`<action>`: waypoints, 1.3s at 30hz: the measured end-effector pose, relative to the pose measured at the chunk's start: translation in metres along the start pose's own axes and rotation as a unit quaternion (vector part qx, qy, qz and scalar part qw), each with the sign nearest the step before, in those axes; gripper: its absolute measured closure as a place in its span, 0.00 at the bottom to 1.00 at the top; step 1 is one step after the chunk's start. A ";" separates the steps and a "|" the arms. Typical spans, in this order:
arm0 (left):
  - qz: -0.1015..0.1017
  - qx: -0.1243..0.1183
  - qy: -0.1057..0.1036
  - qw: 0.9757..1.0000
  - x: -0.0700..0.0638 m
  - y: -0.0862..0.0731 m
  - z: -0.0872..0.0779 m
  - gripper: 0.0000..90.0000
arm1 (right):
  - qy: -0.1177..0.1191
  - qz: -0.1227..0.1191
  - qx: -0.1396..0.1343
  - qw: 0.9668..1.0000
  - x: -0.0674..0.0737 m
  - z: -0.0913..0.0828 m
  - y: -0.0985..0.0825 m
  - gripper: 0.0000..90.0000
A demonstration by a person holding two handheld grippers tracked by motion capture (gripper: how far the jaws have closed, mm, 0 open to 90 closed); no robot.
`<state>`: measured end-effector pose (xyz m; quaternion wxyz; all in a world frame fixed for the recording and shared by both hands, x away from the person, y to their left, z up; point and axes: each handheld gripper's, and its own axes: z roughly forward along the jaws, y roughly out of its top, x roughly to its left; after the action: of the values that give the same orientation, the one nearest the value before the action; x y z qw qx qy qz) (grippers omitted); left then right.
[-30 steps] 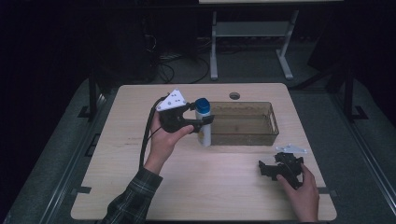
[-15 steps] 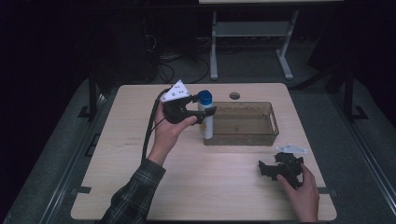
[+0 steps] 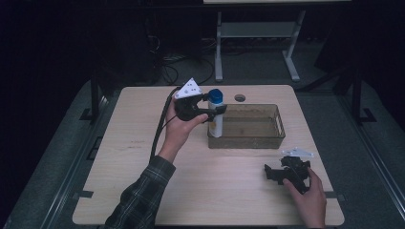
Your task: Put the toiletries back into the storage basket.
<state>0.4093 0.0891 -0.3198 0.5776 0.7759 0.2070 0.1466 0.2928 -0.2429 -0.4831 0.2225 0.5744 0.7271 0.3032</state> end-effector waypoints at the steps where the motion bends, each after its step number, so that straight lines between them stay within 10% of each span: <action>1: -0.002 0.000 0.001 1.000 0.001 0.000 0.002 0.39 | 0.000 0.000 0.000 1.000 0.000 0.000 0.000 0.00; 39: -0.014 0.041 0.007 0.999 0.018 -0.042 0.029 0.39 | 0.000 0.000 0.000 1.000 0.000 0.000 0.000 0.00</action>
<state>0.4327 0.0839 -0.3686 0.5457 0.7951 0.2274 0.1354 0.2929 -0.2428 -0.4833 0.2226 0.5744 0.7270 0.3031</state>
